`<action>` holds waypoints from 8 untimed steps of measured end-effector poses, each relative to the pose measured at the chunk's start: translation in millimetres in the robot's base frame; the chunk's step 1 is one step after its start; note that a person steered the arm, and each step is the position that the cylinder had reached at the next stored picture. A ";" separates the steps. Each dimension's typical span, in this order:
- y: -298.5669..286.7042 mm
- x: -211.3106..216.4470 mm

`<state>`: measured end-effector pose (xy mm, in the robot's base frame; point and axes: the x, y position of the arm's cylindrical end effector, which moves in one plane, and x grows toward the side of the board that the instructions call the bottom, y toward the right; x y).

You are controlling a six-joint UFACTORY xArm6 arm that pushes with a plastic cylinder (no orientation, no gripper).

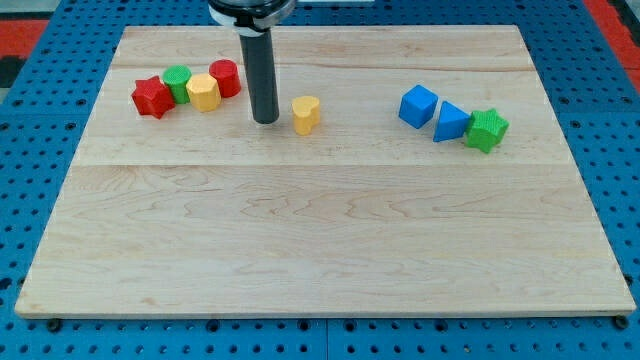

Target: Move the red star into the yellow heart

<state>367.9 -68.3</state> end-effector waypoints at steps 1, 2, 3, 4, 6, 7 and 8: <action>67.6 3.9; 120.5 6.3; 120.9 15.3; 46.7 23.2; -126.6 -0.2; -134.6 22.0; -212.5 15.5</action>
<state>383.4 -280.8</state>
